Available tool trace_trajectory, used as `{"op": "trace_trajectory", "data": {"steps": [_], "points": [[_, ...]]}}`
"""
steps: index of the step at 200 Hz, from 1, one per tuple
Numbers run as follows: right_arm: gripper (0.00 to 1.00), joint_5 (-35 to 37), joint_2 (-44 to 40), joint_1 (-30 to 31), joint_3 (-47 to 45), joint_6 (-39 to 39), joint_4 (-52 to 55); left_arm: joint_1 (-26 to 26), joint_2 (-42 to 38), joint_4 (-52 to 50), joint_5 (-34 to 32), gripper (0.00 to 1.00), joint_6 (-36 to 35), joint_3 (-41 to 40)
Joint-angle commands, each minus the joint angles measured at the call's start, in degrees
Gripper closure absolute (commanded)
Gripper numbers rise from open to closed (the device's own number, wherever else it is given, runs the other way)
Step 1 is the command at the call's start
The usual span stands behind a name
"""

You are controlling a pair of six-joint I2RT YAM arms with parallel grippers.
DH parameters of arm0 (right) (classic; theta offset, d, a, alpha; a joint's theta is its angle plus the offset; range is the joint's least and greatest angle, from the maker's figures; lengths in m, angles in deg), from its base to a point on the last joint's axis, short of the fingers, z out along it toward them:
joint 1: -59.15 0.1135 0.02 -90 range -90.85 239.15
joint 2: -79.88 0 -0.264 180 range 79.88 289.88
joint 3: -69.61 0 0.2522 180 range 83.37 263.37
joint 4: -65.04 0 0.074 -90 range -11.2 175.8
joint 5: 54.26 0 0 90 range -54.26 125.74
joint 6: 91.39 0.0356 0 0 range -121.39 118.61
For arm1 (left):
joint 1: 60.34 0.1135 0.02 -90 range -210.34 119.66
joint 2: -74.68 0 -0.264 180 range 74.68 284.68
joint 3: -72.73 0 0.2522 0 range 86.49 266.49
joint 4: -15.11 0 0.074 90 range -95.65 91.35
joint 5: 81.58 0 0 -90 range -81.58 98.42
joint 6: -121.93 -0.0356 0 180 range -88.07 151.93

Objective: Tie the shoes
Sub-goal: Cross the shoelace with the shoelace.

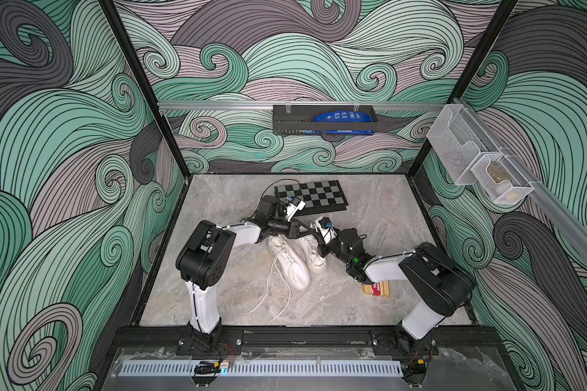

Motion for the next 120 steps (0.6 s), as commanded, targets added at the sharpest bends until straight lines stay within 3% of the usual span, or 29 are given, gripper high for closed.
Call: {"op": "trace_trajectory", "data": {"steps": [1,38,82,103,120], "points": [[1.0,-4.6,-2.0,-0.7,0.0,2.7,3.2,0.3,-2.5,-7.3,-4.5,0.91,-6.0,0.4],[0.99,-5.5,-3.2,-0.9,-0.4,4.9,5.6,0.3,-4.3,-6.0,-12.0,0.96,-5.5,-0.5],[0.99,-9.9,-3.7,-2.8,0.5,6.8,6.9,0.3,-8.3,-4.7,-20.7,0.88,-6.3,-2.9],[0.99,-13.0,-3.4,-3.5,2.0,6.9,8.5,0.3,-10.0,-3.4,-20.4,0.78,-6.6,-4.0],[0.99,-14.5,-3.0,-4.0,2.8,6.6,9.0,0.3,-11.6,-2.3,-20.5,0.62,-6.9,-5.2]]}}
